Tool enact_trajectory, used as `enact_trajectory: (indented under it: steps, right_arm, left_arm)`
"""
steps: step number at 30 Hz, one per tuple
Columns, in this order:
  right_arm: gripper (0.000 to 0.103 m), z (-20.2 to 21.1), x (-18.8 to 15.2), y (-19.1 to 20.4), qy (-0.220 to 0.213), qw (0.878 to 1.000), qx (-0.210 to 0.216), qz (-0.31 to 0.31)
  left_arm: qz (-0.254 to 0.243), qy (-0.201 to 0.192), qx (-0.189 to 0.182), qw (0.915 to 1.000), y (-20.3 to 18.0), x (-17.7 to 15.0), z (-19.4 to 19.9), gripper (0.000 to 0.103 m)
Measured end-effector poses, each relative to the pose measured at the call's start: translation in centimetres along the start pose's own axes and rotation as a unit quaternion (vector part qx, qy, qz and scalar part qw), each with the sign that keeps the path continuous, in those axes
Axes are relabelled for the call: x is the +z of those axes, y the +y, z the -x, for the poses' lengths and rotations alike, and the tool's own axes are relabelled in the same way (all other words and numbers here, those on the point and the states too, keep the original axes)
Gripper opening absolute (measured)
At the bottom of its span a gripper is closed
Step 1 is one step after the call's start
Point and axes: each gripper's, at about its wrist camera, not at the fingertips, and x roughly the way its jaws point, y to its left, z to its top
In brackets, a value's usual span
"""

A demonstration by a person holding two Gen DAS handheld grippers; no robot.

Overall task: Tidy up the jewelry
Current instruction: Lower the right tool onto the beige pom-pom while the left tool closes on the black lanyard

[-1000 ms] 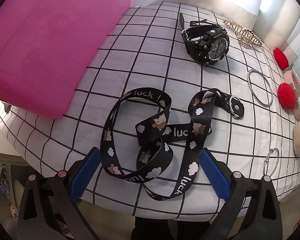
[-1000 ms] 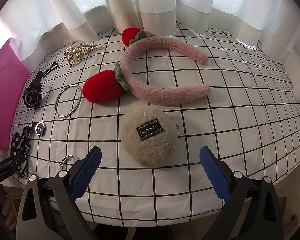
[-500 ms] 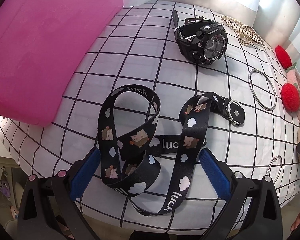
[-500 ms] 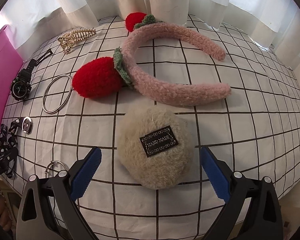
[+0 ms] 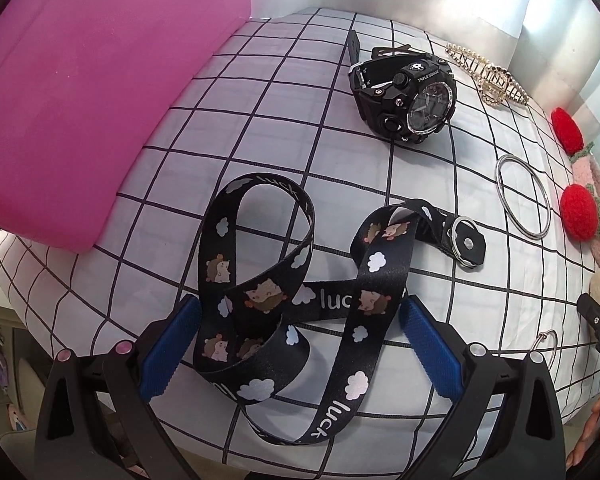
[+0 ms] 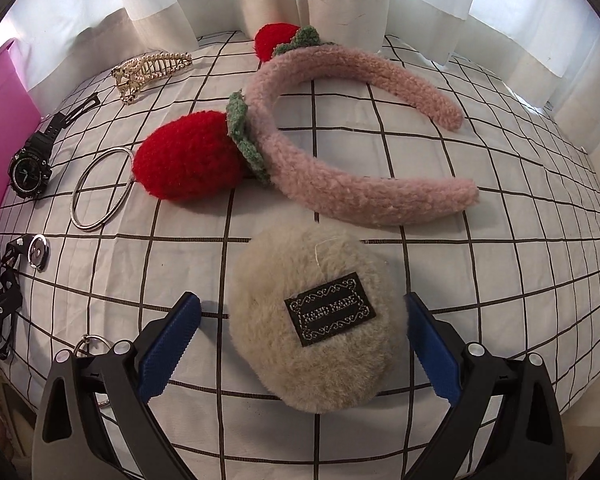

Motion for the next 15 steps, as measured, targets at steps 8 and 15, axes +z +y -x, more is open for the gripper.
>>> enact_trajectory:
  steps: [8,15]
  right_arm:
    - [0.094,0.37,-0.35,0.38,-0.018,1.000,0.002,0.009]
    - [0.093,0.35,0.32,0.35,-0.007,1.000,0.007,0.010]
  left_arm:
    - [0.003,-0.010,0.004,0.9999,-0.24,-0.27,0.01,0.098]
    - [0.009,0.004,0.003,0.9999,-0.29,0.05,0.09,0.097]
